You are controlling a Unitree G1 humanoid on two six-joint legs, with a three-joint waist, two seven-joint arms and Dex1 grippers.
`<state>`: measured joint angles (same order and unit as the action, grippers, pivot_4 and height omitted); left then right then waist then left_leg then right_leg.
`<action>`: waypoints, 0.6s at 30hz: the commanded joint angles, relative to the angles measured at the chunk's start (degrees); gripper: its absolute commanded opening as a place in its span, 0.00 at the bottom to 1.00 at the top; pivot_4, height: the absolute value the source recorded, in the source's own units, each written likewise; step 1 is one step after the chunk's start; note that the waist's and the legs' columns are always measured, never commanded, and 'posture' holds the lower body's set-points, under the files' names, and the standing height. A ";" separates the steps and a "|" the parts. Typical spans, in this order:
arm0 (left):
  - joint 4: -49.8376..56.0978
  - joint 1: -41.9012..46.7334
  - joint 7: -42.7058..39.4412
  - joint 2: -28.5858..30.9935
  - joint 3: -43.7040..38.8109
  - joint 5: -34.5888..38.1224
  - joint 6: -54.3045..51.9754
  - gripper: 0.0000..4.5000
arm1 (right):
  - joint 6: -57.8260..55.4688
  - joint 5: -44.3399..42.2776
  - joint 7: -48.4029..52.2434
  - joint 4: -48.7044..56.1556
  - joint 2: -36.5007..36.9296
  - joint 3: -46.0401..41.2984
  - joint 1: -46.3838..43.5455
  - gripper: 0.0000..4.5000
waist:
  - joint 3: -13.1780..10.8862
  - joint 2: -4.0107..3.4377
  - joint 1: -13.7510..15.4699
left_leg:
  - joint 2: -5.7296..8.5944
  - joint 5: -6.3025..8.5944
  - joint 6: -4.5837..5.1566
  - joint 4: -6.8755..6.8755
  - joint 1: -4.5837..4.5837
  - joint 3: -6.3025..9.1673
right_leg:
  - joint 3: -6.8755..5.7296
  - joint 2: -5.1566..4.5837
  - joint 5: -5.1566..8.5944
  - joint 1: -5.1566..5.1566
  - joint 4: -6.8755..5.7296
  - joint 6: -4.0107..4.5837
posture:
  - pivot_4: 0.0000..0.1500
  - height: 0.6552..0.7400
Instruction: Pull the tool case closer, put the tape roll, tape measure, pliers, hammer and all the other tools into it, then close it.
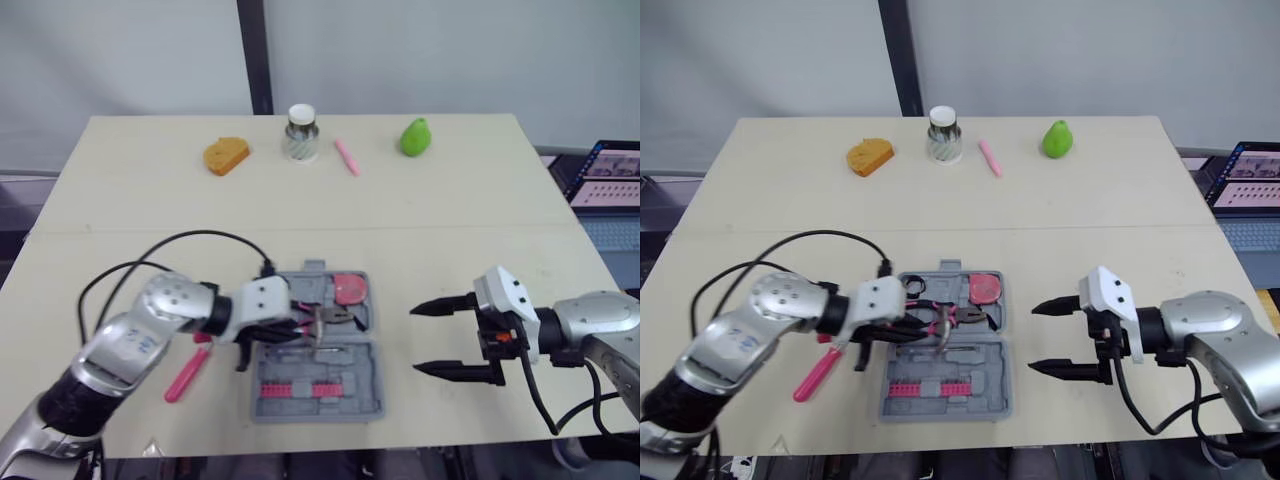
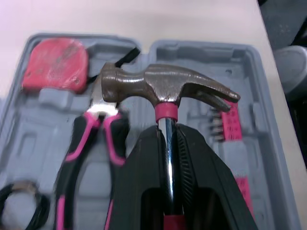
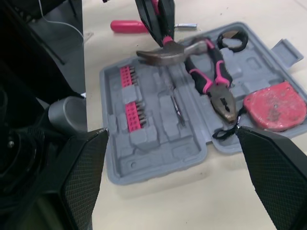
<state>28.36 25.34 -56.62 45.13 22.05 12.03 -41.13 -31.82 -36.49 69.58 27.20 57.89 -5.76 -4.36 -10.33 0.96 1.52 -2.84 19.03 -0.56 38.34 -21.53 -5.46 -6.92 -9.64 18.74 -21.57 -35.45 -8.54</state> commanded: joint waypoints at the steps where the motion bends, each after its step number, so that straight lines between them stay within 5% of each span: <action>1: 4.76 1.19 2.47 -2.34 4.81 -1.82 -4.58 0.01 | 0.92 -0.32 1.18 2.08 1.37 -2.84 2.06 1.00 | -0.01 0.01 0.04 | 0.00 0.00 0.00 -0.01 0.00 0.01 | 0.00 0.00 0.00 0.00 0.00 0.00 | 1.00 1.00; 18: 8.06 4.66 12.54 -10.48 17.05 -7.53 -15.84 0.01 | -0.89 -0.99 -0.65 4.49 1.61 -4.71 5.19 1.00 | -0.05 0.08 0.64 | 0.00 0.09 0.15 0.53 -0.15 0.15 | 0.03 0.00 0.00 0.10 -0.06 0.00 | 1.00 1.00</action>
<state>34.99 28.79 -44.88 35.34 39.02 5.13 -57.35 -32.65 -36.55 69.26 29.48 58.92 -8.80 0.87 -10.37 1.04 2.16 -2.84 19.12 -0.40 38.90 -21.69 -5.30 -6.88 -9.64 18.74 -21.47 -35.51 -8.54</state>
